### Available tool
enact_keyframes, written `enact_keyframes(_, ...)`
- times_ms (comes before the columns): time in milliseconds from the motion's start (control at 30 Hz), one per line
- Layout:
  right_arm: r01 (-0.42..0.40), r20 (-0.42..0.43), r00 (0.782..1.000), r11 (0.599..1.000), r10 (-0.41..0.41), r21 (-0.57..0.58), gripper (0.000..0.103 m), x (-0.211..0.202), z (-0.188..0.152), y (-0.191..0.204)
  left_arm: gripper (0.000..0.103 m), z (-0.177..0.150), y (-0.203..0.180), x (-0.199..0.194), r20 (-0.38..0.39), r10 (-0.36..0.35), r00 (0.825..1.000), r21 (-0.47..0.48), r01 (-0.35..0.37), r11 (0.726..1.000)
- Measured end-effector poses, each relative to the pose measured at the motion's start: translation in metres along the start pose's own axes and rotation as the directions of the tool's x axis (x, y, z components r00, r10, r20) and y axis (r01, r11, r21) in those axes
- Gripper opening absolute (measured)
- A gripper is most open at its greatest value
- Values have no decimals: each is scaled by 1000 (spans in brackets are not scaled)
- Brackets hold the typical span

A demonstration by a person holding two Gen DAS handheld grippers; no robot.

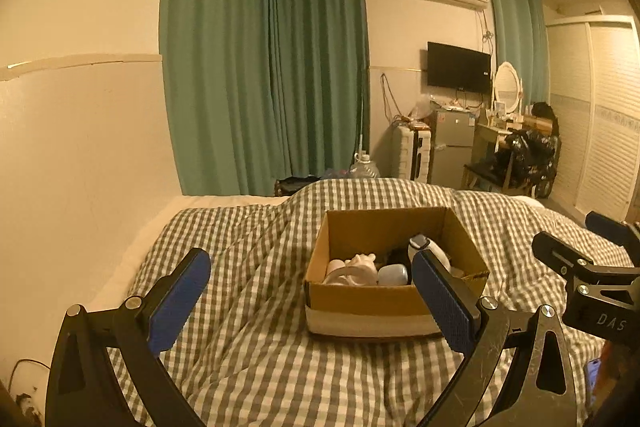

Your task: Organize objects

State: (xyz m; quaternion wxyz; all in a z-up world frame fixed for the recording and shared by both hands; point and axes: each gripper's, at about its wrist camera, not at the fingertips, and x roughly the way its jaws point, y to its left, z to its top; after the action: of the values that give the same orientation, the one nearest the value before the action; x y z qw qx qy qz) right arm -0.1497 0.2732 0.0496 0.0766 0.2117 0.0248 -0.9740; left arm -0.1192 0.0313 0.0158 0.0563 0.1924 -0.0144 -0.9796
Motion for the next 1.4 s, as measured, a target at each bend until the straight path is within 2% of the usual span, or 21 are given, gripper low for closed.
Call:
enact_keyframes(267,20,-7,1000,1000,-20,-13,101,0,-6,1,103,-2,1,1,-10,0,1000,0,0,1000)
enact_keyframes(800,6,-8,1000,1000,-6,-7,101,-4,-7,6,103,-5,-3,1,-32,-21,999,9,21,1000)
enact_keyframes(1400,3,-14,1000,1000,-3,-5,101,-2,-8,10,103,-6,0,0,-45,-9,999,-4,8,1000)
